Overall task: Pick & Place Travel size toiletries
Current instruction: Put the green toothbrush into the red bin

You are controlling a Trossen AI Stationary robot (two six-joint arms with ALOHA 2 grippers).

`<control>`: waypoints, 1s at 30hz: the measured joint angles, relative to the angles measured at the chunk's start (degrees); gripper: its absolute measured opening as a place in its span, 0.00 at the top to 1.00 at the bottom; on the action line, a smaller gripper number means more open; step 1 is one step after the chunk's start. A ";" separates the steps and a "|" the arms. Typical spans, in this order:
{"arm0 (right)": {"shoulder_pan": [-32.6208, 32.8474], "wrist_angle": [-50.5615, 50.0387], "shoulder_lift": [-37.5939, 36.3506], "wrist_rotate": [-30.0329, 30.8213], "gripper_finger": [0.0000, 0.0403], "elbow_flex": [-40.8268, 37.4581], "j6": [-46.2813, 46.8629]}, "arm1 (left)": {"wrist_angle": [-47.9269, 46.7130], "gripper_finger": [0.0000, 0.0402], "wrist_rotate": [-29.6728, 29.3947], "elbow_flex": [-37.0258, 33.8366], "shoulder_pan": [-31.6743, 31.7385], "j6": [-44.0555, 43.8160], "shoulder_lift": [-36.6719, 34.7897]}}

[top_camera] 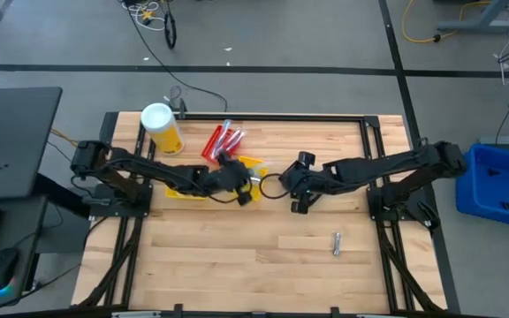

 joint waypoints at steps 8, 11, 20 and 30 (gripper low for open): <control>0.00 -1.58 -1.00 -0.26 0.61 0.00 5.35 | -0.54 0.89 -8.76 0.09 7.42 -4.54 -3.80; 0.00 -1.58 -0.94 -1.58 0.62 0.00 5.33 | -1.48 0.91 -7.15 -0.77 11.19 -5.49 -3.70; 0.15 -1.49 -0.94 -4.30 0.63 0.00 5.37 | 4.44 0.88 -4.73 -8.85 19.54 -9.34 -3.66; 0.20 -0.77 -0.90 -4.29 0.63 0.00 5.45 | 23.00 0.89 -2.09 -19.63 23.06 -8.61 -3.61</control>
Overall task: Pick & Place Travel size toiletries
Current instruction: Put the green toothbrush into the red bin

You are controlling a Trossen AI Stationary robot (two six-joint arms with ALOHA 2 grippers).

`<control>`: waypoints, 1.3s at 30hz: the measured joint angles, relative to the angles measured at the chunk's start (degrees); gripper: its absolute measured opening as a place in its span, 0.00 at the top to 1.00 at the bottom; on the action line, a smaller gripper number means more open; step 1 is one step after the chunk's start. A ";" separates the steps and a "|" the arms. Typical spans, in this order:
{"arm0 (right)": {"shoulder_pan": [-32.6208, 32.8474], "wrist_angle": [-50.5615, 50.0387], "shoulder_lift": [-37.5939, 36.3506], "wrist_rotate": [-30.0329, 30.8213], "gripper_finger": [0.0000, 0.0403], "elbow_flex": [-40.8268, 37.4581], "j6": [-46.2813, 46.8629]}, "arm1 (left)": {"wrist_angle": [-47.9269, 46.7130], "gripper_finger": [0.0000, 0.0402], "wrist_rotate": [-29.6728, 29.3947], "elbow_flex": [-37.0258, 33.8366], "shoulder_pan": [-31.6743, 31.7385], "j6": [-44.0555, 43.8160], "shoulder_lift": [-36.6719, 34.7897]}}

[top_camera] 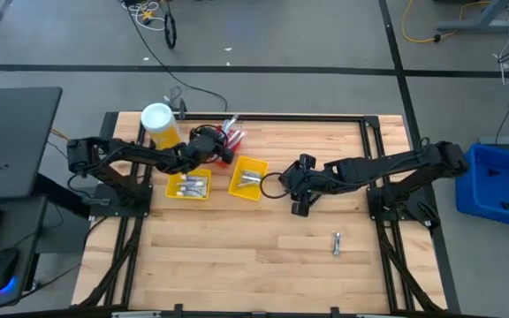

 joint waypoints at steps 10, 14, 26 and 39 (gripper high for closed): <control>0.01 0.78 0.02 0.05 0.64 0.00 -1.21 | 2.53 0.91 4.77 -0.56 2.48 1.61 0.00; 0.01 1.48 0.02 0.03 0.64 0.00 -1.23 | 2.93 0.88 5.10 -0.54 2.45 0.82 1.03; 0.01 3.06 0.04 -0.01 0.64 0.00 -4.66 | 5.34 0.89 2.25 0.53 2.47 1.22 6.40; 0.06 3.11 0.04 -0.47 0.64 0.00 -4.25 | 7.29 0.80 2.54 0.57 2.60 2.75 12.33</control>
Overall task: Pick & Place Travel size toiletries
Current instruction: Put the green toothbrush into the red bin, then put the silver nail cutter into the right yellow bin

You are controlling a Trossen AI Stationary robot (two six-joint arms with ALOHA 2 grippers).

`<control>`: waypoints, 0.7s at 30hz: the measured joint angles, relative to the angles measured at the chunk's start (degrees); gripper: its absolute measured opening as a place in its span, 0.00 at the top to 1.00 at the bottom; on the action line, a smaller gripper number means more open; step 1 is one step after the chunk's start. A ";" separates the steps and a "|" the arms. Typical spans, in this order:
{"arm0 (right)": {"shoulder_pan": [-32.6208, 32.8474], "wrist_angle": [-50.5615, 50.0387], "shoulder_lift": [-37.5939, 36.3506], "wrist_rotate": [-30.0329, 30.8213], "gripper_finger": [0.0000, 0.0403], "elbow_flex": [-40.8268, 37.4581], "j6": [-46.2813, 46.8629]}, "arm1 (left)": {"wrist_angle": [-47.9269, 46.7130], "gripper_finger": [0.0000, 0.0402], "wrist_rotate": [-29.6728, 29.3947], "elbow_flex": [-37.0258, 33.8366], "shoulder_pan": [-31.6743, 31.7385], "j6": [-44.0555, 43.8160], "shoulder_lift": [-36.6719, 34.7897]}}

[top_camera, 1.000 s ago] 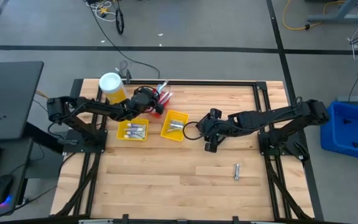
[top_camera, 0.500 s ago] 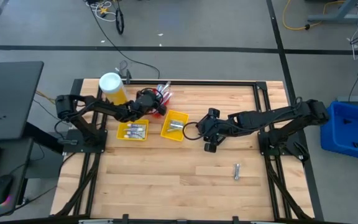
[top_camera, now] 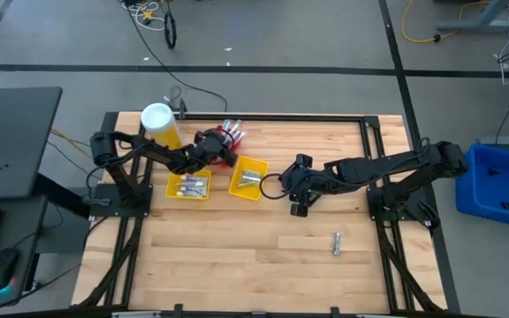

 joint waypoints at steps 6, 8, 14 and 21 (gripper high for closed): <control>0.00 0.00 0.00 0.02 0.64 0.00 0.01 | -0.05 0.66 -0.03 0.00 -0.02 4.81 -0.15; 0.00 0.00 0.00 0.00 0.64 0.00 0.02 | -0.09 0.63 -0.24 0.00 0.00 5.87 -0.15; 0.00 0.00 0.00 -0.02 0.64 0.00 4.60 | -0.11 0.60 -1.45 0.00 -0.10 6.78 -0.15; 0.00 0.00 0.00 -0.07 0.64 0.00 7.57 | -1.38 0.61 -1.53 0.00 -1.18 9.09 -2.86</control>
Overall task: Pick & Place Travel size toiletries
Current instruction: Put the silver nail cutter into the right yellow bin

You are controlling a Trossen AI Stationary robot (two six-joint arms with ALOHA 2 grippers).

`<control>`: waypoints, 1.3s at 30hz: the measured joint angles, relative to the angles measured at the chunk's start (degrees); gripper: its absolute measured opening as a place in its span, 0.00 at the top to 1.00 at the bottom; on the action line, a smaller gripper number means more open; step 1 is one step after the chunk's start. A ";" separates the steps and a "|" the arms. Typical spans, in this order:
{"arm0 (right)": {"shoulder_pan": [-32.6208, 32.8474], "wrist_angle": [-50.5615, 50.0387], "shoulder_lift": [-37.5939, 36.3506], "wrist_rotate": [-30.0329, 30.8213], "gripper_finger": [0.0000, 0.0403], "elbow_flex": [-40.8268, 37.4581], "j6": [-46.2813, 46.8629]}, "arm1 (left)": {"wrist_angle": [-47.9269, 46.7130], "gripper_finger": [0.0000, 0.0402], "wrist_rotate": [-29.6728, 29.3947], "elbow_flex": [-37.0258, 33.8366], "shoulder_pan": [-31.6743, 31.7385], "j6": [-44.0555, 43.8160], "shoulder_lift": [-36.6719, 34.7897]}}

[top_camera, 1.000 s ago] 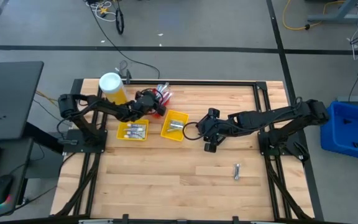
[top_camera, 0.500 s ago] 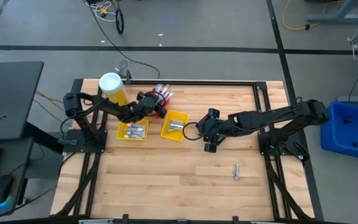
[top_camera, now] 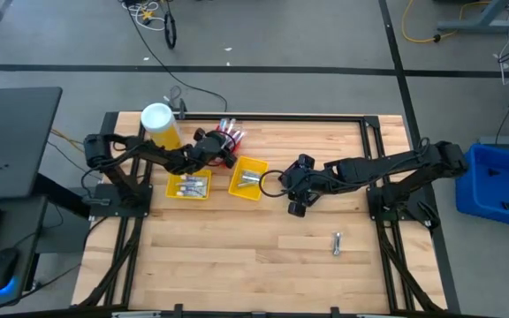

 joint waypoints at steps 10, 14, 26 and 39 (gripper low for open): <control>0.04 -1.53 0.00 -5.35 0.65 -0.02 3.19 | -5.05 0.62 1.27 0.00 -2.14 0.16 -11.43; 1.21 -5.39 0.00 -9.36 0.65 -0.02 5.97 | -5.39 0.62 8.55 0.00 -4.02 -0.26 -16.07; 8.45 -12.95 0.00 -12.24 0.63 -6.10 25.71 | -6.68 0.62 23.63 0.00 -10.22 -1.69 -19.91; 14.37 -14.03 0.00 -28.64 0.59 -16.82 74.68 | -13.02 0.62 23.01 0.00 -11.77 -2.21 -19.85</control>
